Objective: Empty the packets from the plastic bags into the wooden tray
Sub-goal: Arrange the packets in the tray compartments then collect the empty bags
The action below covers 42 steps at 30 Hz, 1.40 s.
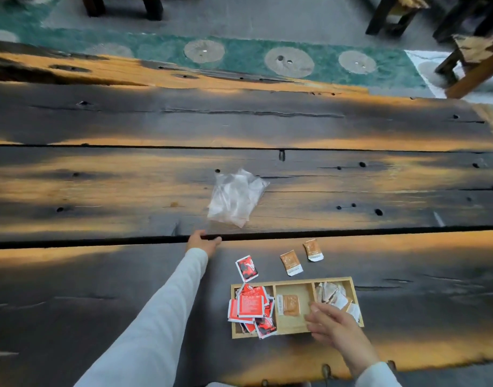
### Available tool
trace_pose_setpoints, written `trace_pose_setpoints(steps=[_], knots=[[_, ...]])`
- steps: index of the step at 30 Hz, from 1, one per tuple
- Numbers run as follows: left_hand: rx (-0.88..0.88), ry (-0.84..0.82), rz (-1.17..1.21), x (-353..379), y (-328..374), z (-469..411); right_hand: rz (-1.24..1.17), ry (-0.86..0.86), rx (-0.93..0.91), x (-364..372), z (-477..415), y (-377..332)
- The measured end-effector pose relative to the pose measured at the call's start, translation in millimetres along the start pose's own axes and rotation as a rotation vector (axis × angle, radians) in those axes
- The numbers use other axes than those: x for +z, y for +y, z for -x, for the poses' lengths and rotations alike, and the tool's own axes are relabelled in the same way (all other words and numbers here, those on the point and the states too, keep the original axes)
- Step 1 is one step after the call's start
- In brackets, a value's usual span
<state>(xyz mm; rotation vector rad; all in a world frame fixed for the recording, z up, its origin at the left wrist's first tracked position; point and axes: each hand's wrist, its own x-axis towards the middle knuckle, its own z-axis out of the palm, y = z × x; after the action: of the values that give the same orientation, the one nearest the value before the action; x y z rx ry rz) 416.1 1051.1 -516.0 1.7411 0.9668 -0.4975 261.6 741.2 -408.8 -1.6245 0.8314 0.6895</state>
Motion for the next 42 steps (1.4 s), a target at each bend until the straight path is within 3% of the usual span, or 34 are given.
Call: trace_pose_setpoints(steps=[6,12,20,29,35,42], knots=[[-0.090,-0.087,0.048,23,-41,31,0.112,-0.086,-0.085,43,-55,-50],[-0.131,-0.120,0.070,42,-52,38,0.223,-0.160,-0.053,96,-115,-64],[-0.177,-0.125,0.110,59,-53,30,0.495,-0.070,-0.007,125,-132,-62],[-0.197,-0.127,0.145,65,-43,26,0.462,-0.068,0.031,144,-143,-67],[-0.207,-0.168,0.213,65,-33,31,0.486,-0.011,-0.027,145,-144,-67],[-0.210,-0.066,0.565,63,-10,30,0.496,-0.085,-0.295,157,-131,-85]])
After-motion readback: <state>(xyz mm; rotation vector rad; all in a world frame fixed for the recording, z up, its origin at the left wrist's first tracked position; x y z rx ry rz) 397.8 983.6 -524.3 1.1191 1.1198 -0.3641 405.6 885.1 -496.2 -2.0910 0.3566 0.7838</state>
